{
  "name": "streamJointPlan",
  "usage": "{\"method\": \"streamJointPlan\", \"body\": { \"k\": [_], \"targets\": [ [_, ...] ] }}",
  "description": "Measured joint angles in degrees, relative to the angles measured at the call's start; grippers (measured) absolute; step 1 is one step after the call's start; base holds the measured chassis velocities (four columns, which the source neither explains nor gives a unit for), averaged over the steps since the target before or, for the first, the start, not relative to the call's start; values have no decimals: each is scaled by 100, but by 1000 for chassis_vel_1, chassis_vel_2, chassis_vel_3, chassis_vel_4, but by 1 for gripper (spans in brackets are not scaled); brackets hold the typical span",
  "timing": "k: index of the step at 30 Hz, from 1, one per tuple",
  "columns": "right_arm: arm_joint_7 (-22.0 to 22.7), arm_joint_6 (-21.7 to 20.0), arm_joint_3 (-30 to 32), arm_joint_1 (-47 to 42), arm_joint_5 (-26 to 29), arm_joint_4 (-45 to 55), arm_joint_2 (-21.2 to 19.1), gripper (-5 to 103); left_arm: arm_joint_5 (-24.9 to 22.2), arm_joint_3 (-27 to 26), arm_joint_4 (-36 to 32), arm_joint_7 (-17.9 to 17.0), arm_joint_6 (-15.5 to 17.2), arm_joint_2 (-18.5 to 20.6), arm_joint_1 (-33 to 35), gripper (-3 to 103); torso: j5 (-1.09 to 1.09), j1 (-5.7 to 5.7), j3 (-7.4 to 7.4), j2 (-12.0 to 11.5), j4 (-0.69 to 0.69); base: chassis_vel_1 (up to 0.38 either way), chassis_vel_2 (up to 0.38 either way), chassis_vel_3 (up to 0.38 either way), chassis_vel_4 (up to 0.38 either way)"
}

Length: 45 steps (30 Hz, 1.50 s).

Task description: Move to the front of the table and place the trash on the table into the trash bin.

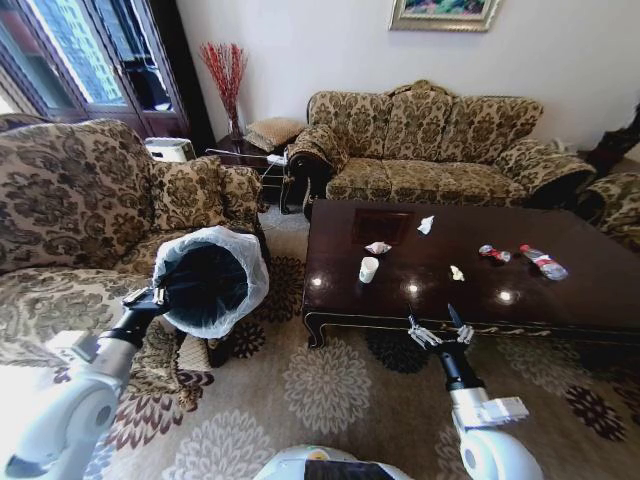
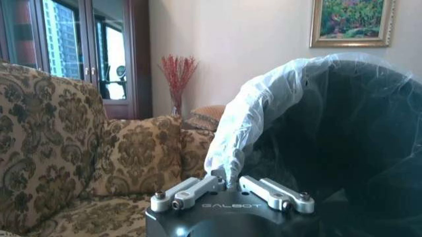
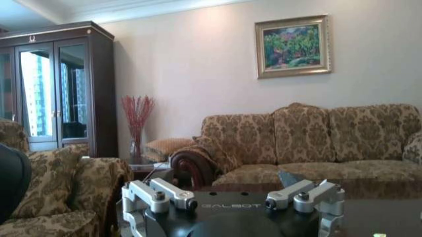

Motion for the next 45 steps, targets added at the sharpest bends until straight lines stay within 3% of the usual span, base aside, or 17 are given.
{"method": "streamJointPlan", "body": {
  "k": [35, 45],
  "targets": [
    [0, 0, -1, 0, 0, 0, 0, 100, 0, 0, 0, 0, 0, 0, 0, 0, 0, 0, 0, 0, 0, 0, 0, 0, 0],
    [0, 0, 0, 0, 0, 0, 0, 100, 0, 0, 0, 0, 0, 0, 0, 0, 1, 0, 0, 0, 1, -140, -133, 142, 148]
  ]
}}
